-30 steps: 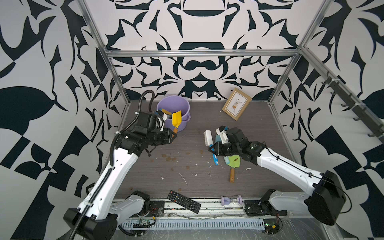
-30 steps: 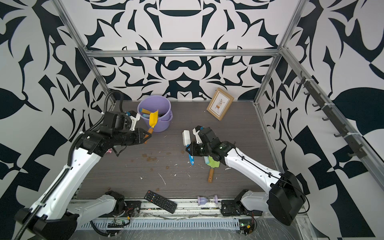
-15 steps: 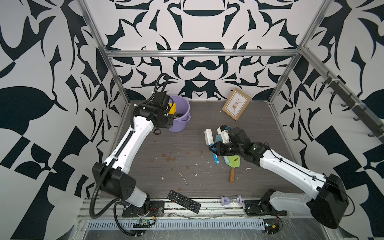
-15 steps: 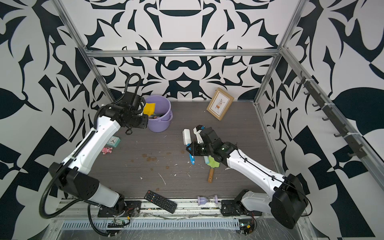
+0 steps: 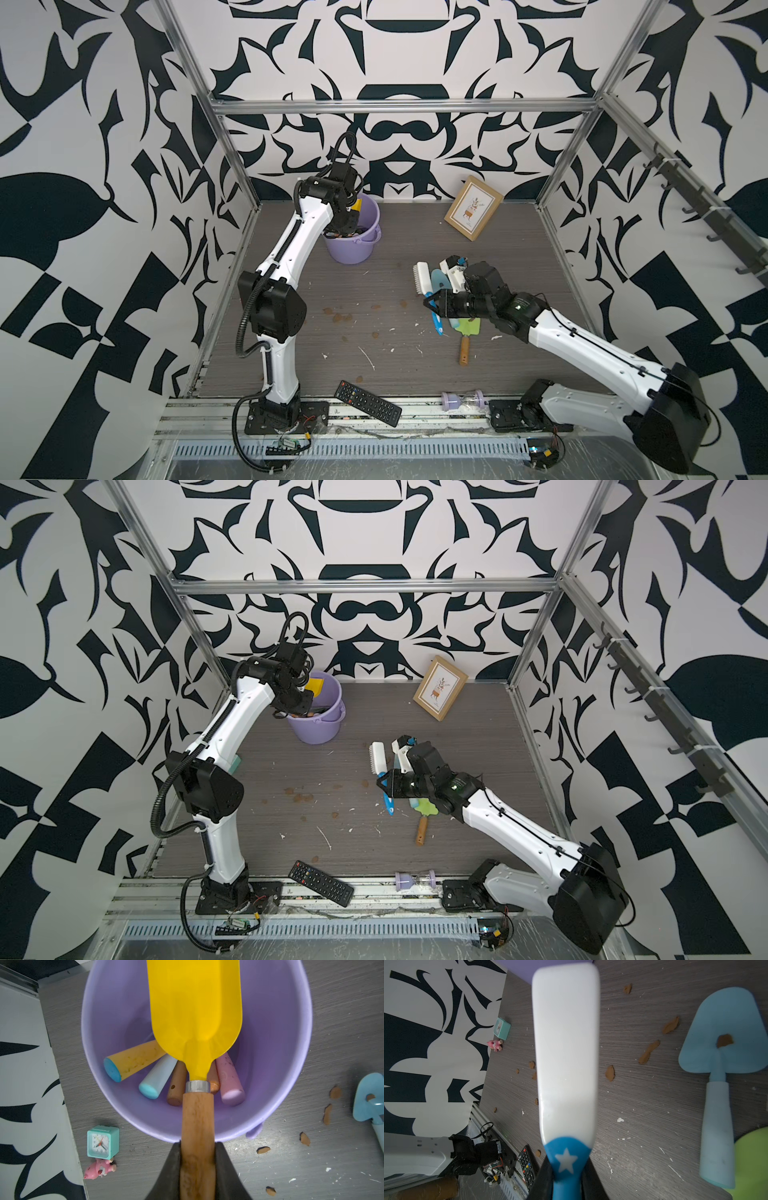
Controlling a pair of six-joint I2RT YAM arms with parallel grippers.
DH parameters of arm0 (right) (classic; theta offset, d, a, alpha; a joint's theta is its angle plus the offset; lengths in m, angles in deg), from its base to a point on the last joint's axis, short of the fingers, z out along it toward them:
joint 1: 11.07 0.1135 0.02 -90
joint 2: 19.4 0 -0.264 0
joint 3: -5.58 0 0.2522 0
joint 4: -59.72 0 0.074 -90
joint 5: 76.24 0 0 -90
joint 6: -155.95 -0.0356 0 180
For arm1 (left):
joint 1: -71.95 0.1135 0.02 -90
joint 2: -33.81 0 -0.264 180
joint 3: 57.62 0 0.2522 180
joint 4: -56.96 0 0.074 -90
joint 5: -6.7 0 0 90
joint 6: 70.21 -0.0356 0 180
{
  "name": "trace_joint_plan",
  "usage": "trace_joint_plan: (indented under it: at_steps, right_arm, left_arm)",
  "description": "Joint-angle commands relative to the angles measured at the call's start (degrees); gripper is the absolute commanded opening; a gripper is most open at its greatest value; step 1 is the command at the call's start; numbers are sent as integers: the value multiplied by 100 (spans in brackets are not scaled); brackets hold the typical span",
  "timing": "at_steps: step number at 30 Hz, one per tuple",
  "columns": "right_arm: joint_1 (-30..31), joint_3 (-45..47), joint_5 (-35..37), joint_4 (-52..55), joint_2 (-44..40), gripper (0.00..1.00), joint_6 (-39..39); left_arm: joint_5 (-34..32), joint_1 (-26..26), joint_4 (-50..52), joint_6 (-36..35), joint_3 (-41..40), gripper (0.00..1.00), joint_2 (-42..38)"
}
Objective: Brush the soil off the hand trowel and place it into the bucket
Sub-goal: Place the hand trowel in the bucket, then pick up the hand trowel from the center of the board.
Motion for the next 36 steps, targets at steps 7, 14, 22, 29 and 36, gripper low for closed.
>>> trace_joint_plan:
  at_steps: [7,14,22,29,36]
  right_arm:
    - [-111,-49,40,-85,-166,0,192]
    - [-529,-174,106,565,-551,0,422]
    - [-1560,205,-193,1358,-881,0,892]
    - [-2008,315,-262,1689,-1086,0,1088]
    - [-2337,424,-388,1745,-1006,0,1164]
  left_arm:
    - [-281,21,226,-109,274,56,-271]
    - [-426,-865,-1440,72,-1386,100,-1956]
    - [641,-1700,-2957,2827,-4101,99,-3045]
    - [610,-3014,-4082,3598,-5050,99,-2779]
    - [705,-3339,-4341,3784,-4270,98,-1220]
